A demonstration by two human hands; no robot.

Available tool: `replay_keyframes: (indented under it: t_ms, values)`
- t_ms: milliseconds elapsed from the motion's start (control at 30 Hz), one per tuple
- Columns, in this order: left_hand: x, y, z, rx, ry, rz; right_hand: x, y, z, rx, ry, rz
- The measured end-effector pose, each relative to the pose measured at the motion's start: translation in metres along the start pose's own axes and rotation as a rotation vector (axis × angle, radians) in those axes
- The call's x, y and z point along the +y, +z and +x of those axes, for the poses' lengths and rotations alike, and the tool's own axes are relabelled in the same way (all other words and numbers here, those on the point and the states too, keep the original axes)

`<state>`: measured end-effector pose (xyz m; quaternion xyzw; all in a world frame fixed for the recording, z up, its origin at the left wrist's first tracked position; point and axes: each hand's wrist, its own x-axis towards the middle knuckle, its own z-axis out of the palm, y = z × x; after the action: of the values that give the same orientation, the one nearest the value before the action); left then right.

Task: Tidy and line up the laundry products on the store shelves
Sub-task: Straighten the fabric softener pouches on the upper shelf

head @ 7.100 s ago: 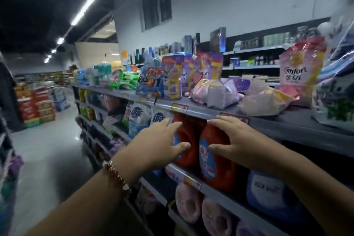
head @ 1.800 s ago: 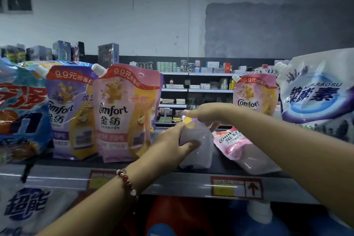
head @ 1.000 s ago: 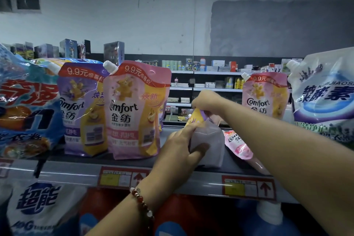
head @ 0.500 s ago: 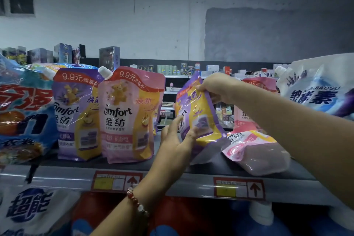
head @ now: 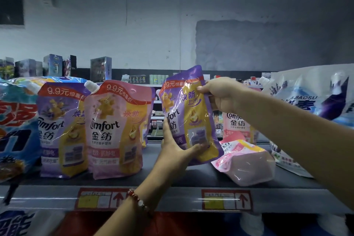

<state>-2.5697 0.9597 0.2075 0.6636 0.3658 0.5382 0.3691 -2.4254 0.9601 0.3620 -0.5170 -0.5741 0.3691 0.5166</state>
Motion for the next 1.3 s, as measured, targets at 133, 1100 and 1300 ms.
replay_keyframes:
  t_ms: [133, 1100, 1300]
  values:
    - [0.004, -0.002, -0.003, 0.016, 0.031, 0.19, 0.012, -0.01, -0.003, 0.009, 0.013, 0.035]
    - [-0.006, -0.042, -0.04, 0.026, 0.139, 0.988, 0.058, 0.0, -0.01, -0.057, -0.175, -0.176]
    - [0.002, -0.038, -0.046, 0.088, 0.135, 1.205, 0.063, -0.009, -0.017, -0.041, -0.336, -0.485]
